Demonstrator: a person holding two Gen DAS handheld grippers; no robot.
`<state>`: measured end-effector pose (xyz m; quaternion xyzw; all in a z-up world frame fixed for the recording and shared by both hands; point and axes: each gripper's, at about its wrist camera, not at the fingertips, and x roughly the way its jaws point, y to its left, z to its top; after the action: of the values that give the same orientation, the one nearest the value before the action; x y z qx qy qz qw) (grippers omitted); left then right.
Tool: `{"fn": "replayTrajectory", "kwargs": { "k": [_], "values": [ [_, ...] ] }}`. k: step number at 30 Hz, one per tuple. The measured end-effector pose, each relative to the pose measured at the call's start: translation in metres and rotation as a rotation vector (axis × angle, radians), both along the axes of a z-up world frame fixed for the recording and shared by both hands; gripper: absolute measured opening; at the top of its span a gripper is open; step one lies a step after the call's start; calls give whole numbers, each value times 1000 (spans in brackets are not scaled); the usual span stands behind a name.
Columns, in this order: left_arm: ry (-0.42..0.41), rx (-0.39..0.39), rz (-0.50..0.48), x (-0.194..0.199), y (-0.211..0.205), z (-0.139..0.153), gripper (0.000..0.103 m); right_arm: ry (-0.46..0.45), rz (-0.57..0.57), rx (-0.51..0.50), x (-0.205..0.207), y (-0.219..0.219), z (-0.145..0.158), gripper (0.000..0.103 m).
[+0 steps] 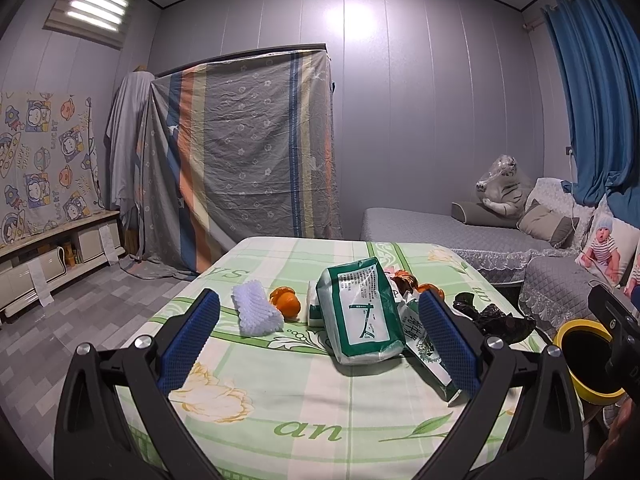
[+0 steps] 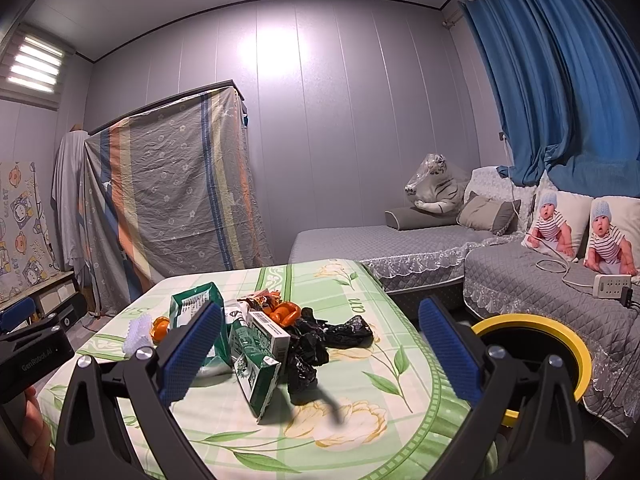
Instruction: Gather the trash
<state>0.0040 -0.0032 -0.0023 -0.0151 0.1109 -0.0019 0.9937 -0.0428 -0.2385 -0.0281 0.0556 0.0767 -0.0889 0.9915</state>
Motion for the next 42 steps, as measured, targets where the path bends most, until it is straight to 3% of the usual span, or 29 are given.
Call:
{"fn": "replayTrajectory", "kwargs": {
  "k": [25, 34, 39, 42],
  "values": [
    [10, 26, 14, 4, -3, -3, 95, 3, -3, 12, 1, -5, -1, 95],
    [34, -7, 27, 11, 5, -6, 95, 13, -8, 11, 3, -5, -6, 95],
    [52, -12, -3, 20, 15, -13, 95, 103, 174, 83, 27, -18, -14, 95],
    [132, -53, -10, 38, 33, -25, 95, 157, 242, 109, 43, -27, -23, 95]
  ]
}}
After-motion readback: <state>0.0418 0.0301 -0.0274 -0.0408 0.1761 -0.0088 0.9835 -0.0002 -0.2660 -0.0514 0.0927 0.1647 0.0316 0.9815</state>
